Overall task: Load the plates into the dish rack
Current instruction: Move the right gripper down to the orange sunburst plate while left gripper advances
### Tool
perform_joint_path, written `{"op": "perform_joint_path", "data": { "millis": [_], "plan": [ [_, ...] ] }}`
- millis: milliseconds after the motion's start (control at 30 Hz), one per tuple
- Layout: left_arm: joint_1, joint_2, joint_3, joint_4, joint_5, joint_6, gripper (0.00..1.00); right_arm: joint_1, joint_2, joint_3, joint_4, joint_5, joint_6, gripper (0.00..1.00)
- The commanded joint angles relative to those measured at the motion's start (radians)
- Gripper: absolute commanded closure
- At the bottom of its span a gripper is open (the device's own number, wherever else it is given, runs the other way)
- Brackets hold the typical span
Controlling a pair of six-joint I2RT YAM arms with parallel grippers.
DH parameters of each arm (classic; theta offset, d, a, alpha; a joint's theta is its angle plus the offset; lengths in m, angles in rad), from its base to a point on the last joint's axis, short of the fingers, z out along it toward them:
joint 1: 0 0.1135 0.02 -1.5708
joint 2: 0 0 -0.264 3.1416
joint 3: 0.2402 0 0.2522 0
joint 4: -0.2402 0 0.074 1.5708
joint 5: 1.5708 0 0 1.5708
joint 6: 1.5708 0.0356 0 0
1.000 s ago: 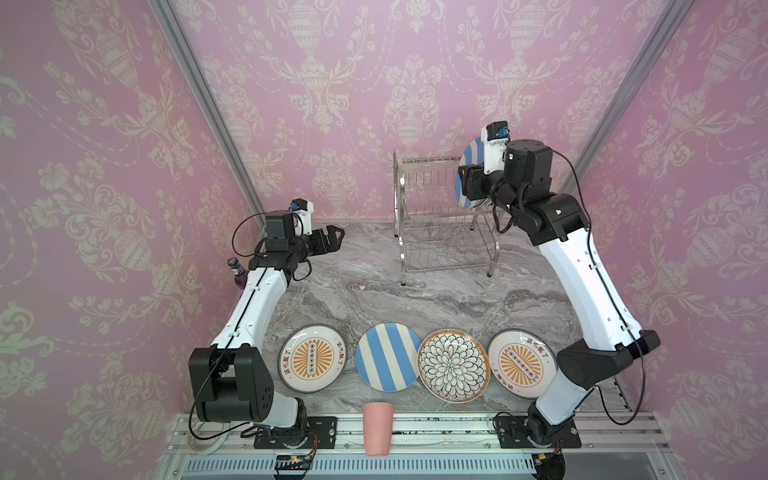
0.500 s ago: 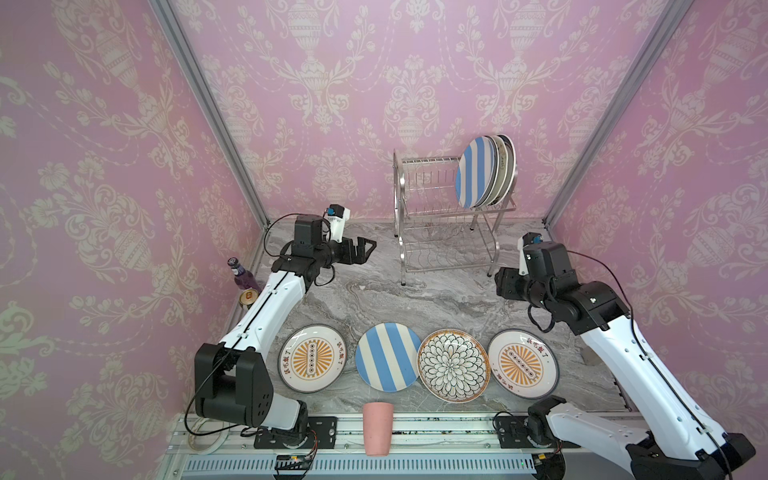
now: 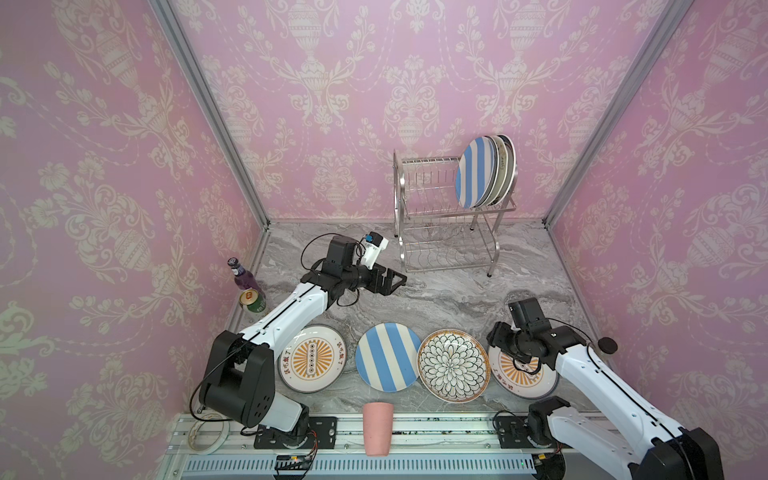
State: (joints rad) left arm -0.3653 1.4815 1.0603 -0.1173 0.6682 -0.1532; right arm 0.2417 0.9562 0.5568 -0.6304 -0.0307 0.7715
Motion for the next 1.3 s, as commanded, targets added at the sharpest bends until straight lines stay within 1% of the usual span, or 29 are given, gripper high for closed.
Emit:
{"op": "perform_joint_path", "data": {
  "millis": [0, 267, 433, 700, 967, 1267],
  "plan": [
    [-0.015, 0.01, -0.016, 0.067, 0.06, 0.009, 0.01, -0.021, -0.002, -0.047, 0.142, -0.049, 0.062, 0.35],
    [-0.035, 0.034, -0.016, 0.06, 0.061, 0.027, 0.01, -0.053, 0.081, -0.092, 0.262, -0.063, 0.06, 0.35],
    [-0.037, 0.03, -0.032, 0.086, 0.077, 0.015, 0.0, -0.08, 0.146, -0.08, 0.303, -0.083, 0.028, 0.34],
    [-0.038, 0.032, -0.038, 0.104, 0.087, 0.003, 0.01, -0.087, 0.233, -0.058, 0.387, -0.096, 0.017, 0.34],
    [-0.04, 0.042, -0.032, 0.09, 0.081, 0.013, 0.01, -0.087, 0.332, 0.033, 0.474, -0.085, -0.012, 0.34],
    [-0.044, 0.026, -0.037, 0.059, 0.052, 0.036, 0.01, -0.087, 0.522, 0.169, 0.586, -0.149, -0.036, 0.34]
  ]
}}
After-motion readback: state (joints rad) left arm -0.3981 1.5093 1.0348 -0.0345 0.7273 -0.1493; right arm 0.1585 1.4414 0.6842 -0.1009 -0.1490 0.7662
